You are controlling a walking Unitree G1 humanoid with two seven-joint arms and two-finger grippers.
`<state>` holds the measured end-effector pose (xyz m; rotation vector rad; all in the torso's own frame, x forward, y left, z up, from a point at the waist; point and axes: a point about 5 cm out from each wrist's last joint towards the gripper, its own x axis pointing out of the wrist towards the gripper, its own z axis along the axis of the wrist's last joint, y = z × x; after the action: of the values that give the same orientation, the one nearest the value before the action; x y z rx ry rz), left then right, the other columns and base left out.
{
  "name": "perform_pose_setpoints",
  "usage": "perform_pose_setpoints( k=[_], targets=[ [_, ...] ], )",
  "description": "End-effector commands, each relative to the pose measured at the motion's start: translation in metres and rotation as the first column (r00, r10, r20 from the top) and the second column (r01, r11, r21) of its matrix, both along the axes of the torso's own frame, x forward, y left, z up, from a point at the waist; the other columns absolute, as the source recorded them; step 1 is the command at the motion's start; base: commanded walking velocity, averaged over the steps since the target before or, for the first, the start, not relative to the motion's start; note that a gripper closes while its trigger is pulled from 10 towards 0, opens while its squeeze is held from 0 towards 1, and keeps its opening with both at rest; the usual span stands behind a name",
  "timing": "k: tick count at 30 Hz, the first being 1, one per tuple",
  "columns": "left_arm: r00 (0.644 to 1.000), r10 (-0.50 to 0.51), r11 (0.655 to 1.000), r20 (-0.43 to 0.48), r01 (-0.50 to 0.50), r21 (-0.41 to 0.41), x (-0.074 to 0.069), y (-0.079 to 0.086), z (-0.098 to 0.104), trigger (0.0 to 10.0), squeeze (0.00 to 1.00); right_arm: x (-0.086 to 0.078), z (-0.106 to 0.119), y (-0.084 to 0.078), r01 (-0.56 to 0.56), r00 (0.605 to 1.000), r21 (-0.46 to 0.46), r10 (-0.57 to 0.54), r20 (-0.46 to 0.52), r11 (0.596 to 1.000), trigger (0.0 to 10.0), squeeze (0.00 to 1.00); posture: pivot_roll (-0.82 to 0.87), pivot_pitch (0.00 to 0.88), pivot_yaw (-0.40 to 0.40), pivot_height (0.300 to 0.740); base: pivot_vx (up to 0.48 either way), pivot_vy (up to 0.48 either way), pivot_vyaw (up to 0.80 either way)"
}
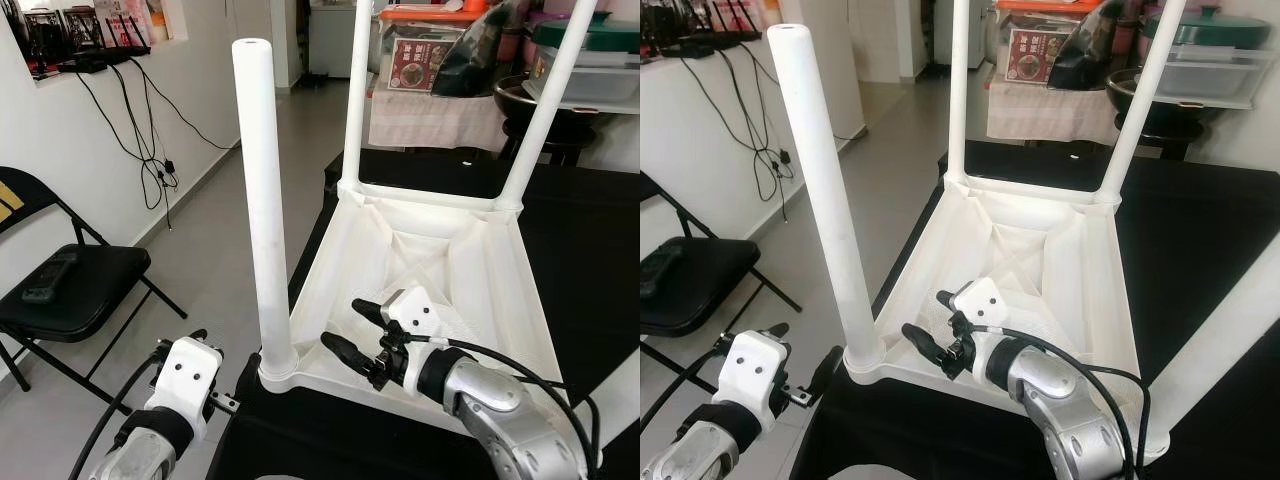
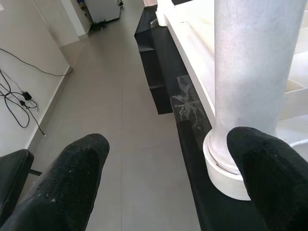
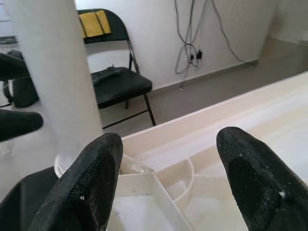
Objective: Building children table
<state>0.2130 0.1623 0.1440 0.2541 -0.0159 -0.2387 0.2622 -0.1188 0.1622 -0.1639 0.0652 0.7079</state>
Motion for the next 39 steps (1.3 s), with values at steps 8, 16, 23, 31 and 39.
perform_pose_setpoints(
  k=[8,16,23,31,39],
  targets=[
    [1.000,0.015,1.000,-0.021,-0.015,0.021,0.001,0.000,-0.004,10.0,0.00,-0.001,-0.009,0.005,0.034,0.999,0.010,-0.034,-0.003,0.999,10.0,0.00,-0.01,0.050,-0.035,0.740,-0.248,0.000,0.00],
    [1.000,0.020,1.000,-0.021,-0.019,0.023,0.001,0.001,-0.004,10.0,0.00,-0.001,-0.009,0.006,0.040,0.999,0.015,-0.040,-0.003,0.999,10.0,0.00,-0.01,0.049,-0.035,0.740,-0.267,0.000,0.00],
    [1.000,0.024,1.000,-0.020,-0.024,0.016,0.002,0.002,-0.004,10.0,0.00,0.002,-0.011,0.006,0.080,0.997,0.013,-0.080,0.004,0.997,10.0,0.00,-0.01,0.049,-0.031,0.740,-0.266,0.000,0.00],
    [0.995,0.094,0.993,-0.028,-0.096,-0.067,0.005,0.008,-0.004,10.0,0.00,0.006,-0.017,0.007,0.136,0.990,-0.001,-0.136,-0.018,0.991,10.0,0.00,-0.01,0.047,-0.034,0.740,-0.067,0.000,-0.60],
    [0.978,0.206,0.966,-0.024,-0.207,-0.152,0.004,0.020,-0.006,10.0,0.00,0.012,-0.013,0.010,0.152,0.988,0.002,-0.152,0.022,0.988,10.0,0.00,-0.01,0.041,-0.043,0.740,0.000,0.000,-0.60]
  ],
)
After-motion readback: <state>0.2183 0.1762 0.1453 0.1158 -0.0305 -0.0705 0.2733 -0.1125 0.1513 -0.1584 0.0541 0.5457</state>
